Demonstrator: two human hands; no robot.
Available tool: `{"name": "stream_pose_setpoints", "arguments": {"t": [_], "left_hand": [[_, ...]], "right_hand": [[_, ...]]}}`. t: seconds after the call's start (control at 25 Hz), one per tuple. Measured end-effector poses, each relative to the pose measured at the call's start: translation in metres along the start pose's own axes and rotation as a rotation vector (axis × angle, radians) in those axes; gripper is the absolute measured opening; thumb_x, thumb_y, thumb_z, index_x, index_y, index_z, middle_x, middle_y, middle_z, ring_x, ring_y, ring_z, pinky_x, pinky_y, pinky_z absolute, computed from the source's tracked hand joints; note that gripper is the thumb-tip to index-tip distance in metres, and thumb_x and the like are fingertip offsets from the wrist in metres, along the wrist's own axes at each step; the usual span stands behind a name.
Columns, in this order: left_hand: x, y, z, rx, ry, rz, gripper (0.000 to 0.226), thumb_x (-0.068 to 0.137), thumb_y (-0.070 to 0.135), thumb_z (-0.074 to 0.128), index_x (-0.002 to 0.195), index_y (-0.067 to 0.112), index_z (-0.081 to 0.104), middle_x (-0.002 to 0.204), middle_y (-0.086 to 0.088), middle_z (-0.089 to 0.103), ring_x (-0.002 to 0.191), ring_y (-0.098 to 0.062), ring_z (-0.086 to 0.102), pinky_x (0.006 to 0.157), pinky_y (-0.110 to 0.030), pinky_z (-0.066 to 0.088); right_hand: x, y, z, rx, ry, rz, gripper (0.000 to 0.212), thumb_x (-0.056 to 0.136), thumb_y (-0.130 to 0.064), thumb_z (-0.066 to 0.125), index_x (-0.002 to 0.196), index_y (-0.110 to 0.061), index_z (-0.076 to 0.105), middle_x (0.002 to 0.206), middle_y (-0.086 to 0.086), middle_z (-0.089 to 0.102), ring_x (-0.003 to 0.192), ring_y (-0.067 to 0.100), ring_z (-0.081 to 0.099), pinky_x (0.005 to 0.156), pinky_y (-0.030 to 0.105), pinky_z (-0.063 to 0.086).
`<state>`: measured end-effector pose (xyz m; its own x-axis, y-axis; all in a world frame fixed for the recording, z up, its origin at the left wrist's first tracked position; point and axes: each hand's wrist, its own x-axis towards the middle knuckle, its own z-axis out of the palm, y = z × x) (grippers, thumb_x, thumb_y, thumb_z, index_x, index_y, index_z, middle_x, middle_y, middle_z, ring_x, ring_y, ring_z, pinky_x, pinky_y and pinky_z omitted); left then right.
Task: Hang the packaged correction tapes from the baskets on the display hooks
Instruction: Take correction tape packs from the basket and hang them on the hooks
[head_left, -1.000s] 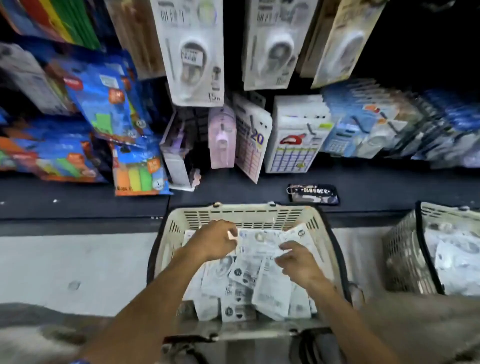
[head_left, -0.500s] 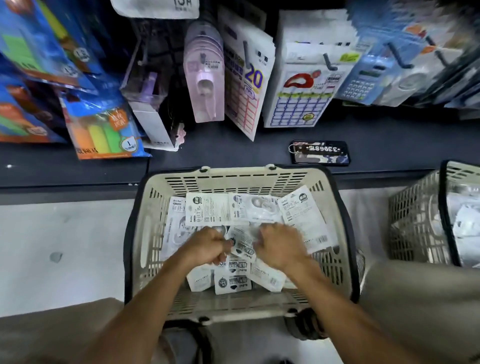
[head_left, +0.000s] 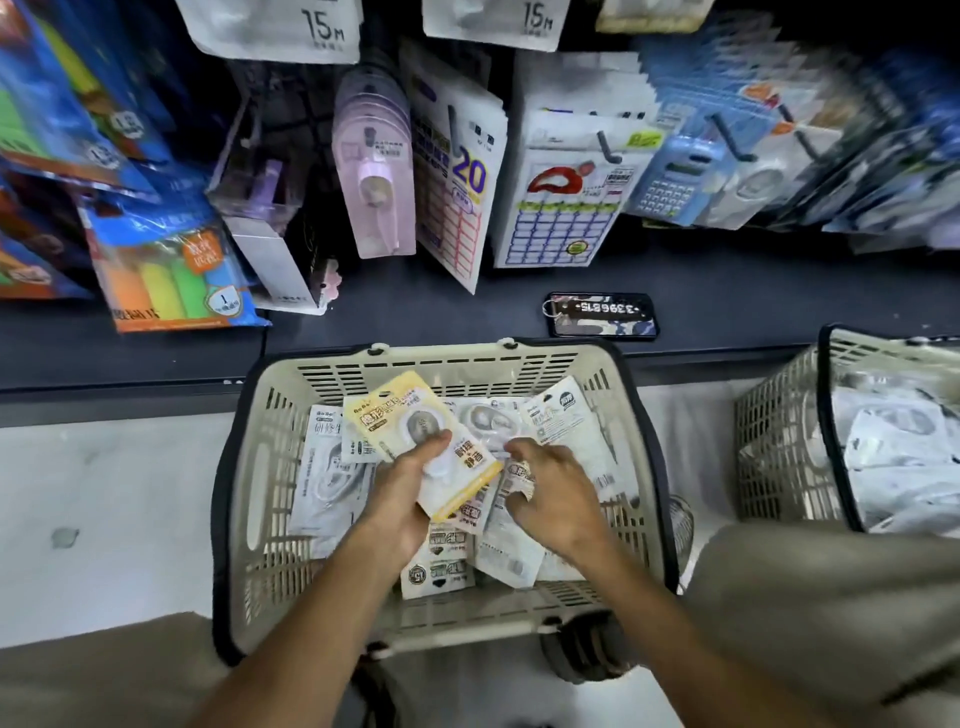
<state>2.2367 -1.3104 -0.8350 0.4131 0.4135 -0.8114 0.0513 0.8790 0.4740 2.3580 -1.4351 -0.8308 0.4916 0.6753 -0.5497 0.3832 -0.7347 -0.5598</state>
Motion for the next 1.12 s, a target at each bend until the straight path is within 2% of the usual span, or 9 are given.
{"name": "stream_pose_setpoints", "arguments": {"t": [0.12,0.24,0.36,0.44,0.52,0.6,0.72,0.88,1.12], "left_hand": [[0.002,0.001,-0.009,0.166,0.045,-0.004,0.029,0.085,0.008,0.077,0.113,0.015,0.069,0.099,-0.01,0.081,0.095,-0.03,0.075,0.082,-0.044,0.061],[0.002,-0.004,-0.009,0.306,0.076,0.002,0.03,0.082,0.005,0.08,0.109,0.013,0.07,0.094,-0.009,0.081,0.093,-0.031,0.076,0.093,-0.055,0.058],[0.007,-0.009,-0.01,0.388,0.104,0.037,0.038,0.082,0.006,0.081,0.117,0.01,0.067,0.108,-0.008,0.078,0.104,-0.031,0.071,0.096,-0.048,0.055],[0.007,-0.013,-0.007,0.368,0.086,0.0,0.039,0.084,0.008,0.08,0.121,0.008,0.066,0.109,-0.01,0.077,0.104,-0.032,0.072,0.09,-0.045,0.057],[0.006,-0.014,-0.003,0.283,0.032,-0.043,0.035,0.088,0.013,0.076,0.121,0.007,0.067,0.107,-0.012,0.079,0.097,-0.032,0.075,0.081,-0.044,0.061],[0.001,-0.009,-0.001,0.139,-0.06,-0.036,0.026,0.094,0.018,0.069,0.118,0.01,0.07,0.109,-0.011,0.079,0.094,-0.031,0.077,0.077,-0.045,0.063],[0.0,-0.001,-0.007,0.104,-0.014,0.071,0.026,0.098,0.017,0.064,0.121,0.009,0.071,0.113,-0.012,0.078,0.105,-0.036,0.073,0.086,-0.047,0.056],[0.003,-0.002,-0.014,0.116,0.036,0.106,0.035,0.095,0.012,0.064,0.129,0.006,0.066,0.122,-0.018,0.074,0.114,-0.04,0.068,0.091,-0.047,0.054],[0.001,0.005,-0.023,0.305,-0.07,0.087,0.064,0.064,0.048,0.085,0.115,0.011,0.074,0.104,-0.017,0.079,0.092,-0.033,0.077,0.071,-0.04,0.06]], "right_hand": [[0.003,0.053,-0.018,-1.04,0.039,-0.157,0.093,0.089,-0.007,0.055,0.158,-0.01,-0.006,0.165,0.021,-0.01,0.152,0.046,-0.008,0.122,0.062,-0.001],[-0.002,0.051,-0.032,-1.258,0.178,-0.22,0.06,0.086,-0.011,0.065,0.142,-0.002,0.045,0.145,0.022,0.046,0.135,0.042,0.041,0.111,0.055,0.036],[-0.014,0.034,-0.024,-0.711,0.729,-0.47,0.032,0.079,-0.005,0.069,0.11,-0.011,0.072,0.1,0.004,0.074,0.091,0.026,0.06,0.079,0.04,0.05],[-0.025,0.01,-0.015,0.037,0.848,-0.312,0.021,0.096,-0.009,0.061,0.114,-0.015,0.069,0.096,0.003,0.07,0.085,0.012,0.06,0.074,0.027,0.051],[-0.035,-0.013,0.004,0.818,0.685,-0.027,0.016,0.102,-0.011,0.056,0.114,-0.018,0.064,0.105,0.003,0.072,0.089,0.005,0.07,0.071,0.018,0.056],[-0.039,-0.023,0.023,1.264,0.412,0.284,0.02,0.097,-0.005,0.062,0.112,-0.017,0.061,0.101,0.008,0.077,0.08,0.016,0.076,0.068,0.029,0.061],[-0.037,-0.027,0.034,1.442,0.072,0.48,0.033,0.09,-0.01,0.071,0.117,-0.01,0.052,0.085,0.015,0.078,0.064,0.025,0.071,0.069,0.04,0.057],[-0.034,-0.032,0.04,1.538,0.053,0.421,0.033,0.087,-0.004,0.072,0.115,-0.007,0.054,0.083,0.016,0.077,0.059,0.023,0.07,0.052,0.03,0.057],[-0.021,-0.035,0.04,0.858,-0.264,0.272,0.01,0.094,-0.02,0.068,0.1,-0.012,0.071,0.073,0.012,0.076,0.05,0.015,0.064,0.048,0.024,0.051]]}}
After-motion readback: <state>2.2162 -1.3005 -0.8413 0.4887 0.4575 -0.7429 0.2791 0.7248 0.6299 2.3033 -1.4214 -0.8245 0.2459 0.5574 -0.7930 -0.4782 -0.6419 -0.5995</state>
